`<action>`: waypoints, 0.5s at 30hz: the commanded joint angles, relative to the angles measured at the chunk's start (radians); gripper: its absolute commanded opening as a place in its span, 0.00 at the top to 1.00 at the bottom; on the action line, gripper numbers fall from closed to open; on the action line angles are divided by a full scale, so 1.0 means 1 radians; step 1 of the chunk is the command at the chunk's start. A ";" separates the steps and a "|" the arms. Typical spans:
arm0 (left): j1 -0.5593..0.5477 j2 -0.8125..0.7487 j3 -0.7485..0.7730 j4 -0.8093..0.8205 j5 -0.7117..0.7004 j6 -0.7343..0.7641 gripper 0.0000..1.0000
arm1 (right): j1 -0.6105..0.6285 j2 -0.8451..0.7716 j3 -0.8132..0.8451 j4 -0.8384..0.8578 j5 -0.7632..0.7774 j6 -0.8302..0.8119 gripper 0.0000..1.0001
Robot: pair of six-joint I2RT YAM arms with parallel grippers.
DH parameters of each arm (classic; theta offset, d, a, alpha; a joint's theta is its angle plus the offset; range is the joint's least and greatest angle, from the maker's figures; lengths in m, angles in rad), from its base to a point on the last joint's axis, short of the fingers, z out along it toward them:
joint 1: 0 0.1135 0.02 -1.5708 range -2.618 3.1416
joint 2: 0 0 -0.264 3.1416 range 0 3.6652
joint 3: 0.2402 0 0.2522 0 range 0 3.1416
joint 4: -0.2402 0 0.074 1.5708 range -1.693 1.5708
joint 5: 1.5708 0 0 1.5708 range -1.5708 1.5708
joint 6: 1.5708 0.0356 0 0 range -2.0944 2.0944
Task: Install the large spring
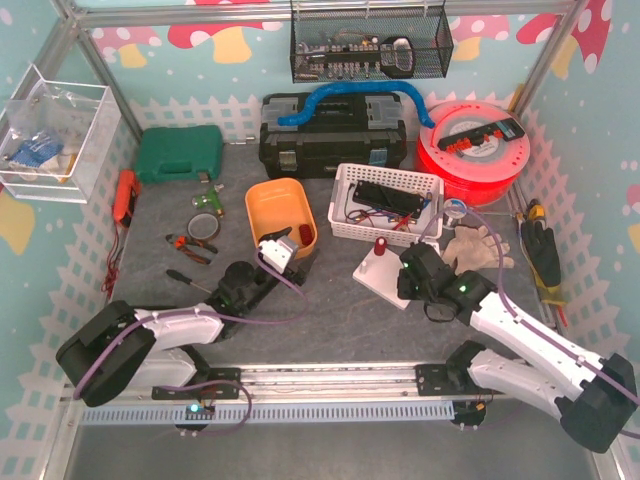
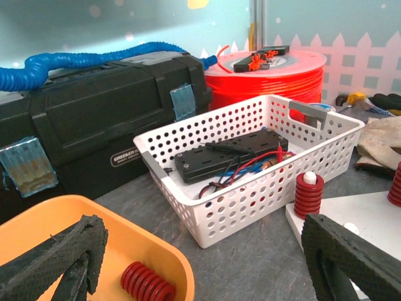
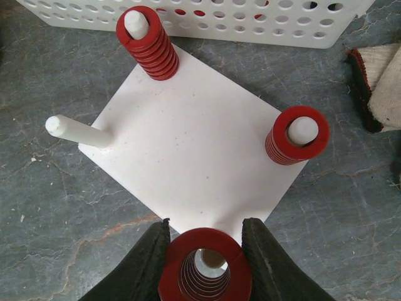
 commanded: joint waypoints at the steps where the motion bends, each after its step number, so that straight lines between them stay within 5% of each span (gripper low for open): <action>1: 0.005 -0.018 0.017 -0.009 -0.007 -0.008 0.15 | 0.007 0.015 -0.023 0.018 0.025 0.016 1.00; 8: 0.005 -0.024 0.017 -0.010 -0.010 -0.008 0.15 | 0.007 0.021 -0.055 0.049 0.036 0.029 0.93; 15: 0.005 -0.032 0.014 -0.010 -0.011 -0.006 0.15 | 0.008 0.026 -0.089 0.087 0.033 0.038 0.74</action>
